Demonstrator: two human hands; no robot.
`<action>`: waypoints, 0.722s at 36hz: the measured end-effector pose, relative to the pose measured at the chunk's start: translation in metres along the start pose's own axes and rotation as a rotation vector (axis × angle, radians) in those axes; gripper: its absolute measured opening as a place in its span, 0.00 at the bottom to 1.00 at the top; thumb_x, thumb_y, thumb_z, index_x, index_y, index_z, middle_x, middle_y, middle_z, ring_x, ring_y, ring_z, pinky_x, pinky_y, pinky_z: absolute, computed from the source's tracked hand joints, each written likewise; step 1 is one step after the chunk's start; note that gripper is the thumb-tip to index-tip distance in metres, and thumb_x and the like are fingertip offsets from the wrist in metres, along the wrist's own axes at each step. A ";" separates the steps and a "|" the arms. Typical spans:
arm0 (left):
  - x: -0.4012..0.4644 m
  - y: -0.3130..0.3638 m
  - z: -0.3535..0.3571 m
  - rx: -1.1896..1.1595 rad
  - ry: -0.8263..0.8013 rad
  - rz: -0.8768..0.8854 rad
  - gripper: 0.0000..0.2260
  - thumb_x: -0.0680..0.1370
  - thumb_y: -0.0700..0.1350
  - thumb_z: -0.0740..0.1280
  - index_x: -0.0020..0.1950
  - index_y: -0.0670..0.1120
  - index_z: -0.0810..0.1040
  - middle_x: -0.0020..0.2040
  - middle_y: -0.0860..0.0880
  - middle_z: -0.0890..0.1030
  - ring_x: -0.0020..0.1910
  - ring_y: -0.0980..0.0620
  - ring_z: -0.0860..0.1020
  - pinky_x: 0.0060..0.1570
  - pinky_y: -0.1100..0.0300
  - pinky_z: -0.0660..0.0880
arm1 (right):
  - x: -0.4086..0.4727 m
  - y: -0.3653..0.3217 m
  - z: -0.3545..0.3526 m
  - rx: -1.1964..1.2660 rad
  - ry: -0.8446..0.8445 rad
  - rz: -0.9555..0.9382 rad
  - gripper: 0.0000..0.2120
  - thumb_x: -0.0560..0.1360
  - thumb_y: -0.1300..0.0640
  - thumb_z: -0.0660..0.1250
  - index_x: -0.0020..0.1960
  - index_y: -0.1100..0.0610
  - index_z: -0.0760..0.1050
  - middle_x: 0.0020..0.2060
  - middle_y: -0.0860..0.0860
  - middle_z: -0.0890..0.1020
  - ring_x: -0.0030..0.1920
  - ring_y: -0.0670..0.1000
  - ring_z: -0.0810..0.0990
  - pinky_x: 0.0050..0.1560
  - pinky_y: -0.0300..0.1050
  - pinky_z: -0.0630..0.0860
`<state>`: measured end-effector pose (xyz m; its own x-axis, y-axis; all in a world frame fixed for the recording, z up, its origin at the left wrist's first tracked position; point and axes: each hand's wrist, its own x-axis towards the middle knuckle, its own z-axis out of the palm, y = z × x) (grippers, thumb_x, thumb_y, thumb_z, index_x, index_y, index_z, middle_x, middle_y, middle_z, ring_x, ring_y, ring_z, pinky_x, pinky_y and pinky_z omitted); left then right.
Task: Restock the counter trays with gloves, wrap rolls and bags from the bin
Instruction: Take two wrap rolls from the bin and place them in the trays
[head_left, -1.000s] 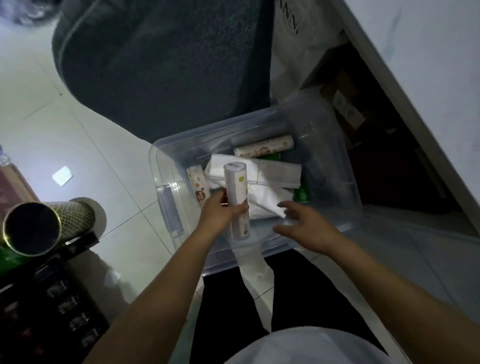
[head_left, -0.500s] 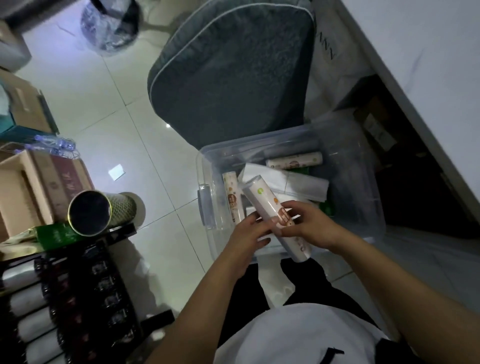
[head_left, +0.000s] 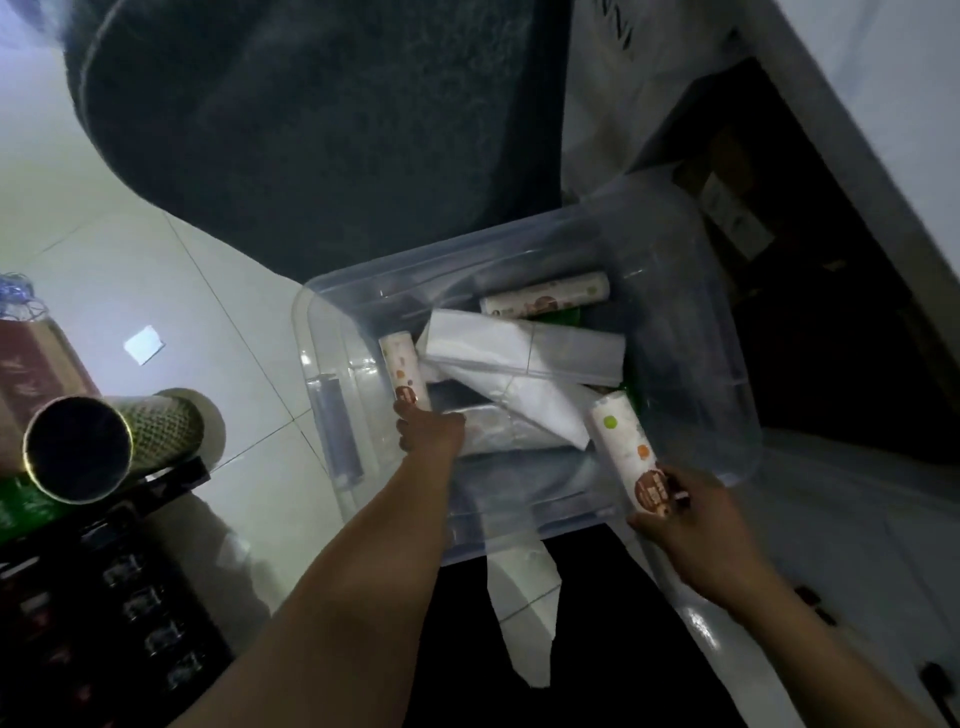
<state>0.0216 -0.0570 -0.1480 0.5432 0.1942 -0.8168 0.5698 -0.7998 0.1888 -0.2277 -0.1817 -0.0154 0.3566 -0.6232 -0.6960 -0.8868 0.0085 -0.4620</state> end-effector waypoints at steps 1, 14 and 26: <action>0.007 0.004 0.007 0.007 0.038 -0.017 0.41 0.74 0.47 0.72 0.79 0.45 0.49 0.73 0.40 0.65 0.70 0.38 0.68 0.70 0.43 0.66 | 0.001 0.000 0.000 0.002 0.016 0.002 0.21 0.62 0.57 0.79 0.53 0.51 0.79 0.41 0.42 0.81 0.41 0.43 0.81 0.37 0.40 0.74; 0.046 0.020 0.033 0.092 0.230 -0.083 0.25 0.78 0.46 0.67 0.71 0.39 0.62 0.66 0.38 0.72 0.62 0.39 0.75 0.60 0.45 0.74 | -0.015 -0.007 -0.004 -0.071 0.000 0.041 0.25 0.66 0.52 0.77 0.60 0.44 0.73 0.49 0.45 0.76 0.45 0.45 0.79 0.44 0.44 0.76; -0.059 0.005 -0.012 -0.054 0.126 0.097 0.21 0.73 0.46 0.74 0.63 0.40 0.74 0.60 0.39 0.80 0.56 0.40 0.80 0.58 0.49 0.77 | -0.015 -0.026 -0.022 -0.377 -0.126 -0.033 0.28 0.71 0.50 0.71 0.68 0.52 0.68 0.60 0.54 0.78 0.56 0.55 0.78 0.54 0.45 0.75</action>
<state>-0.0004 -0.0654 -0.0921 0.6685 0.1896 -0.7191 0.5410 -0.7874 0.2953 -0.2162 -0.1894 0.0196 0.3988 -0.5173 -0.7572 -0.9118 -0.3121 -0.2670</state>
